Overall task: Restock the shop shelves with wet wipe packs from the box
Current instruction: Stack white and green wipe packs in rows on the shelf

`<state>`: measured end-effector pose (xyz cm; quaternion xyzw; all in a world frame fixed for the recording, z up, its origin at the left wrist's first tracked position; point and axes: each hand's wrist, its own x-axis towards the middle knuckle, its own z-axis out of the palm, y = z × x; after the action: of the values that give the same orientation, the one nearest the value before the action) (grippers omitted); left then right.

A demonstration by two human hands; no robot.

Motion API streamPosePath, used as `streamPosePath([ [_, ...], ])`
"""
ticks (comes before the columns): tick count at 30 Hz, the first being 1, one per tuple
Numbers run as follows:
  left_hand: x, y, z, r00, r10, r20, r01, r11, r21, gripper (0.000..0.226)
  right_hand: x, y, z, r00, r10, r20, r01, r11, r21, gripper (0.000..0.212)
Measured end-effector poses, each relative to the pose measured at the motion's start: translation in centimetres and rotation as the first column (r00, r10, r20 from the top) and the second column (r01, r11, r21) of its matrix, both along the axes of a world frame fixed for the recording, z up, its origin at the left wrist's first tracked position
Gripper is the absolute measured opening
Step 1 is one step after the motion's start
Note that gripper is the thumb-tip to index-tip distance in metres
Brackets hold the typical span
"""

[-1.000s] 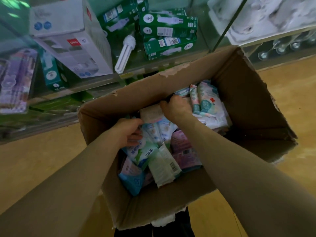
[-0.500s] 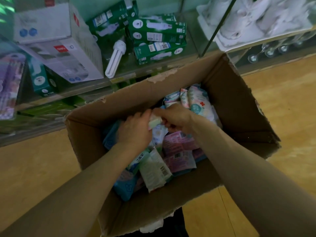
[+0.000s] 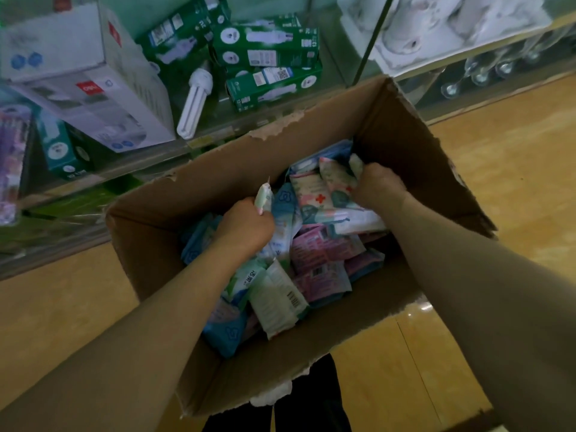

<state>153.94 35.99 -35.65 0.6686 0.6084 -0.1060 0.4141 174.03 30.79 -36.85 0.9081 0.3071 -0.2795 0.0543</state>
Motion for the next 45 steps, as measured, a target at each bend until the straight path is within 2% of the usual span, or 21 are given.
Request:
streamPosePath([
  [2,0.9,-0.1,1.3,1.0,0.0,-0.015,0.0,1.0,0.013,0.034,-0.9,-1.0,1.7,0.999,-0.05,0.0,0.049,0.998,0.035,0.031],
  [4,1.7,-0.3,3.2,1.0,0.005,0.0,-0.005,0.999,0.033,0.034,-2.0,-2.0,3.9,0.994,-0.098,-0.057,0.105,0.985,0.138,0.029],
  [8,2.8,-1.1,8.2,0.996,-0.004,0.092,-0.002,0.998,0.066,0.035,-4.6,-4.5,10.2,0.963,-0.24,-0.122,0.268,0.887,0.375,0.022],
  [12,3.0,-3.7,14.2,0.956,0.055,0.288,-0.068,0.997,0.036,0.04,-7.0,-8.1,17.5,0.942,-0.313,-0.122,0.327,0.772,0.545,0.014],
  [17,2.3,-9.2,21.8,0.811,0.184,0.555,-0.152,0.983,-0.104,0.031,-10.2,-14.3,25.0,0.871,-0.459,-0.175,0.446,0.59,0.673,0.016],
  [22,2.8,-15.6,27.9,0.705,0.072,0.705,0.014,0.993,-0.115,0.018,-13.2,-22.0,30.3,0.77,-0.607,-0.194,0.487,0.363,0.794,0.019],
  [25,3.8,-20.5,31.4,0.651,-0.006,0.759,0.163,0.978,-0.132,0.008,-14.4,-26.9,32.7,0.687,-0.694,-0.215,0.485,0.217,0.847,0.013],
  [28,4.8,-26.9,34.7,0.587,-0.103,0.803,0.339,0.932,-0.129,0.02,-15.1,-32.6,35.0,0.597,-0.777,-0.199,0.44,0.11,0.891,0.015],
  [30,5.0,-29.3,35.3,0.564,-0.143,0.813,0.393,0.913,-0.112,0.022,-15.2,-34.7,35.5,0.554,-0.808,-0.201,0.444,0.082,0.892,0.015],
  [37,8.4,-42.9,38.8,0.428,-0.305,0.851,0.659,0.749,-0.063,0.013,-14.2,-48.0,38.9,0.332,-0.925,-0.183,0.358,-0.056,0.932,0.013],
  [42,11.3,-52.1,41.0,0.321,-0.33,0.888,0.765,0.642,-0.038,0.014,-12.7,-56.4,40.8,0.201,-0.958,-0.202,0.298,-0.137,0.945,0.016],
  [45,12.5,-57.1,41.9,0.284,-0.318,0.905,0.804,0.593,-0.044,0.016,-12.4,-60.8,41.8,0.131,-0.975,-0.177,0.269,-0.137,0.953,0.017],
])
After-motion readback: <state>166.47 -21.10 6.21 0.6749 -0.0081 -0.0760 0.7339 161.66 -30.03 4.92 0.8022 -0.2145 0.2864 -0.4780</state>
